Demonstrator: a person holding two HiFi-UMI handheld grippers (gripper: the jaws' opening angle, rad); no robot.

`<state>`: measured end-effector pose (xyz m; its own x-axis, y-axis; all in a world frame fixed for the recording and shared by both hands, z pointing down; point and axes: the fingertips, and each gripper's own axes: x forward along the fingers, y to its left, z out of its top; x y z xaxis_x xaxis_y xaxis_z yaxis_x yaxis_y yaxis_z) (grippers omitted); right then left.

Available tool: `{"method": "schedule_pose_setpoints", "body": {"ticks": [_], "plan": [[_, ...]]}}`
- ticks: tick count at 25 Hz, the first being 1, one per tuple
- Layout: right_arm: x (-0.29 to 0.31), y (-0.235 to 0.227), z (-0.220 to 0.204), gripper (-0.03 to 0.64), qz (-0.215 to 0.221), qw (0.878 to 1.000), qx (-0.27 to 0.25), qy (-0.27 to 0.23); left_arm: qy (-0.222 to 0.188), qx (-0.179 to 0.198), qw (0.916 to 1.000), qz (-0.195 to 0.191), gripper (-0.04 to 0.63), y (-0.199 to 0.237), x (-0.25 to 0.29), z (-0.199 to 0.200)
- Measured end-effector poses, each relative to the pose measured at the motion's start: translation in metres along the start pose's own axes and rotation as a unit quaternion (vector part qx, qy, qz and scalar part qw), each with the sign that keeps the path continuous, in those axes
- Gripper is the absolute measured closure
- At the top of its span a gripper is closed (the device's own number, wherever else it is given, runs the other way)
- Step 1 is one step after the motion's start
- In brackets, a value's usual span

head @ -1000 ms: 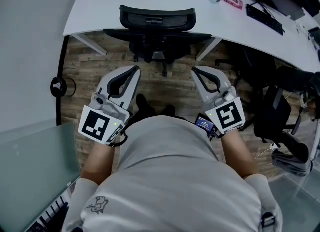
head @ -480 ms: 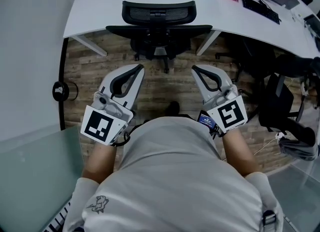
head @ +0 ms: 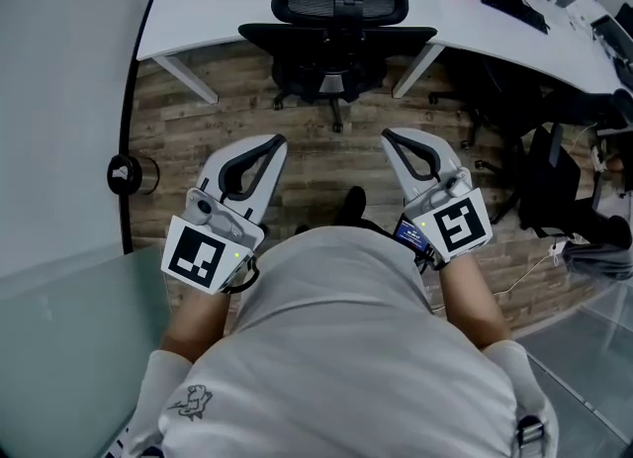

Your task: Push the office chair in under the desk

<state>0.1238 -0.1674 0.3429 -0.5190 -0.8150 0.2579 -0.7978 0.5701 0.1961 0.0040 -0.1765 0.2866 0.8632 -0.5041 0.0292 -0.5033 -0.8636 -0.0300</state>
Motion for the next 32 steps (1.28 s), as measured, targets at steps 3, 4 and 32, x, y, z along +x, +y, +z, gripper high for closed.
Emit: {"method": "schedule_pose_setpoints", "body": {"ticks": [3,4,32], "plan": [[-0.005,0.034,0.004,0.614,-0.006,1.000,0.002,0.005,-0.006,0.000,1.0000,-0.004,0.597,-0.005,-0.036,-0.001],[-0.006,0.044,0.005,0.614,-0.007,1.000,0.003,0.007,-0.002,0.000,1.0000,-0.006,0.597,-0.006,-0.047,-0.005],[-0.197,0.098,-0.048,0.614,-0.004,0.999,0.027,0.017,-0.001,-0.007,0.9999,0.013,0.597,-0.193,-0.058,-0.021]]}}
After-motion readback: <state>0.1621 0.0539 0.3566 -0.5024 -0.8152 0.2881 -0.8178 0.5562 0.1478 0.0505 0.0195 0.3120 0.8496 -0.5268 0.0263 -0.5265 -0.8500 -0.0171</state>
